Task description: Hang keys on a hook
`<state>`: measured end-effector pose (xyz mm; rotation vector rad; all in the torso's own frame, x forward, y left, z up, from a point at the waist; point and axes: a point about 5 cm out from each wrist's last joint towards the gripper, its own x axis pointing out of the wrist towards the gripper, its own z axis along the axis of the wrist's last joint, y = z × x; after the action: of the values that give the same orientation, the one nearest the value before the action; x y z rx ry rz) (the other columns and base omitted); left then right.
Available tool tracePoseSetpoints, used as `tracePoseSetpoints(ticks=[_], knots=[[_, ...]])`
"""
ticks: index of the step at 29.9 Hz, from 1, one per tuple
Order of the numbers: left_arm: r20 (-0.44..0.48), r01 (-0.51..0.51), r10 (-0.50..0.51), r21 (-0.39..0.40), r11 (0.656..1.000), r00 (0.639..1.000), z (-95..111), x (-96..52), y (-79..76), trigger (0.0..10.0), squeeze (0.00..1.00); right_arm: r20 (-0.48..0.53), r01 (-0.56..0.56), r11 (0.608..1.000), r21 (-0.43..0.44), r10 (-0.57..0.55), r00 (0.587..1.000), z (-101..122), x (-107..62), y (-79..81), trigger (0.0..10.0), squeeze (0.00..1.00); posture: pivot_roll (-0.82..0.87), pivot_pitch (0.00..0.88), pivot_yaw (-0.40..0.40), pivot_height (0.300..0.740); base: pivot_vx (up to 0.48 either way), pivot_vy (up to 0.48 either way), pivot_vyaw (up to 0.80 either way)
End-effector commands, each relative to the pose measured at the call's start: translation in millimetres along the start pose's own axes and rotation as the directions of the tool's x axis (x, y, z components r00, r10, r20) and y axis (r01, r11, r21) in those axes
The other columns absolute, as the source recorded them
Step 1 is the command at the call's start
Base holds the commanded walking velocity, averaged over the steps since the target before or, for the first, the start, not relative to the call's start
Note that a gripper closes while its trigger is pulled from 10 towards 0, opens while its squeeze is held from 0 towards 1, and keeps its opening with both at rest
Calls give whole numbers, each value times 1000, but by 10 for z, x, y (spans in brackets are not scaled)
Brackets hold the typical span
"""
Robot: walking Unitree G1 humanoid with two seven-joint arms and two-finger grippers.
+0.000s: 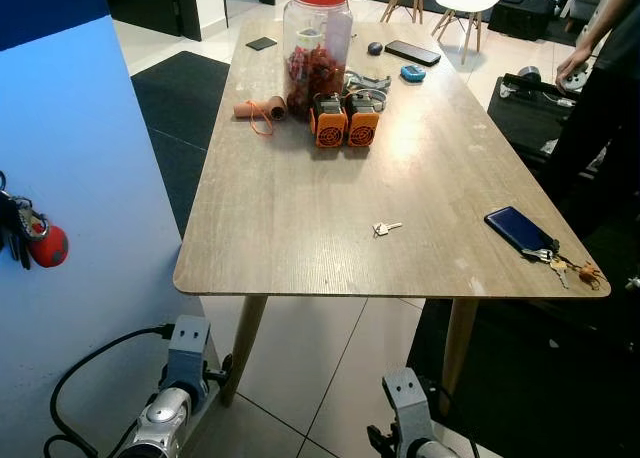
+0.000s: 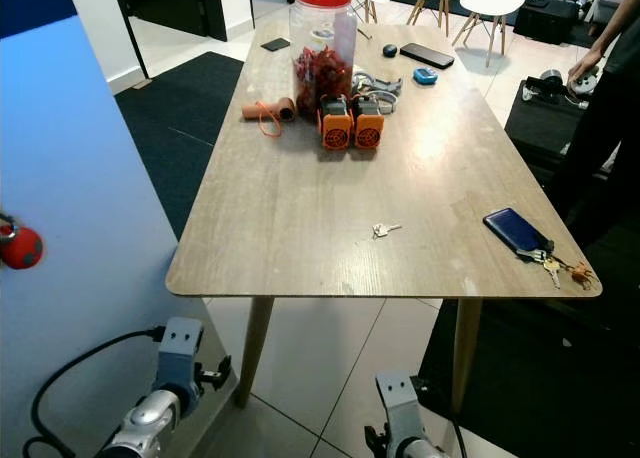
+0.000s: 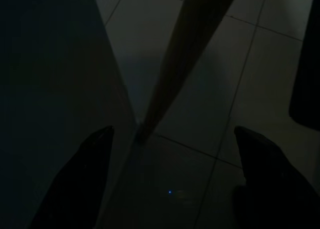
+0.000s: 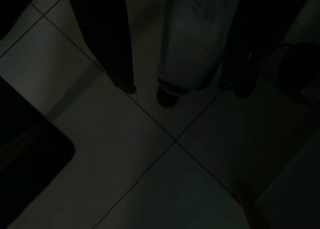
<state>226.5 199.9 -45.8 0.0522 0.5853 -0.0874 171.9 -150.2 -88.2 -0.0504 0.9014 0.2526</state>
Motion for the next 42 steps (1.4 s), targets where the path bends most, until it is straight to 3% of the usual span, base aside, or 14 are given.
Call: tracePoseSetpoints(ticks=[1,11,22,42], knots=[[-24,24,-24,8,1000,999,-55,-10,-55,10000,0,12,22,1000,15,-22,1000,-9,-16,-50,10000,0,131,20,-33,740,0,-375,0],[-38,64,-65,-20,998,997,-165,-44,-212,10000,0,13,27,1000,-1,-27,1000,27,-27,-143,10000,0,102,47,-118,740,0,-341,0],[-32,84,-85,-30,996,996,-191,-53,-311,10000,0,-4,25,999,-38,-25,1000,17,-45,-214,10000,0,102,58,-134,740,0,-324,0],[-26,57,-58,-47,997,998,-140,-6,-406,10000,0,-25,49,997,-66,-51,998,-19,-85,-340,10000,0,75,42,-147,740,0,0,0]])
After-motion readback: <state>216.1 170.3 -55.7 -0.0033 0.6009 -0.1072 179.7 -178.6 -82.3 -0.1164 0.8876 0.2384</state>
